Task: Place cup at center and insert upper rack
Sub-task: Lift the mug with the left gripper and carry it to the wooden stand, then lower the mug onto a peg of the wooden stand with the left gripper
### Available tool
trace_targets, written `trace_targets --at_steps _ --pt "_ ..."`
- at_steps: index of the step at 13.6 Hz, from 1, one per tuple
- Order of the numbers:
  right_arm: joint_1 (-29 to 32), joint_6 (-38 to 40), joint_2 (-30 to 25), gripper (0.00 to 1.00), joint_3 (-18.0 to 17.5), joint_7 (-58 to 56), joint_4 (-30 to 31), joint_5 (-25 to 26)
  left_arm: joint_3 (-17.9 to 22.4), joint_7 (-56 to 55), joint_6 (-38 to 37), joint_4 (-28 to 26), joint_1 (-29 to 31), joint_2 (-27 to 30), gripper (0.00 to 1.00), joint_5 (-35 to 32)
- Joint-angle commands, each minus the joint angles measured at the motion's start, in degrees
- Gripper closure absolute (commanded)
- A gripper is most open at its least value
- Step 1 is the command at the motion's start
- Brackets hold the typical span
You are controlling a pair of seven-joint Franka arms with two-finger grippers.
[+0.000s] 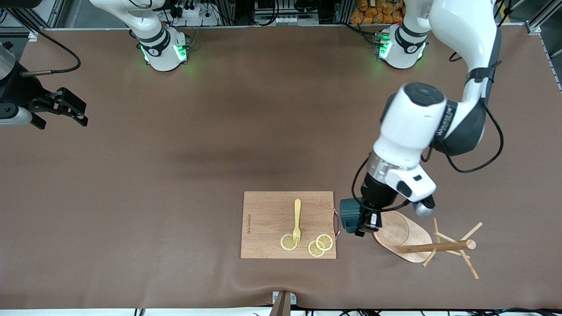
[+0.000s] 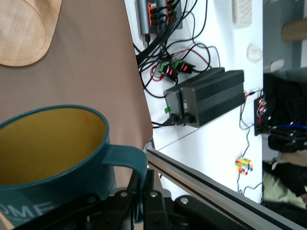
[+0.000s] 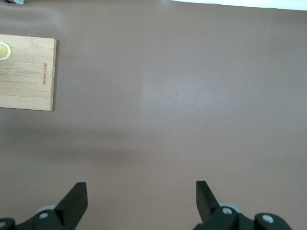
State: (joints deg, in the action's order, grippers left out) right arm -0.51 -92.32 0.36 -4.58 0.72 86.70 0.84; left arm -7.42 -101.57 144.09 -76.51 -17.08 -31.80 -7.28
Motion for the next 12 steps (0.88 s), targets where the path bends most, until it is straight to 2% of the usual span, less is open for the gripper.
trace_targets --at_steps 1,3,9,12 --pt "-0.80 0.83 0.35 0.00 0.37 -0.20 -1.10 0.83 -0.40 13.27 1.11 -0.48 2.57 0.43 1.00 12.06" --pt "-0.80 0.83 0.35 0.00 0.37 -0.20 -1.10 0.83 -0.40 20.42 1.02 -0.56 3.89 0.34 1.00 19.37" --pt "-0.80 0.83 0.35 0.00 0.37 -0.20 -1.01 0.83 -0.40 30.26 0.76 -0.56 7.15 -1.24 1.00 31.95" --pt "-0.80 0.83 0.35 0.00 0.37 -0.20 -1.10 0.83 -0.49 34.32 -0.56 -0.57 8.20 -1.24 1.00 32.50"
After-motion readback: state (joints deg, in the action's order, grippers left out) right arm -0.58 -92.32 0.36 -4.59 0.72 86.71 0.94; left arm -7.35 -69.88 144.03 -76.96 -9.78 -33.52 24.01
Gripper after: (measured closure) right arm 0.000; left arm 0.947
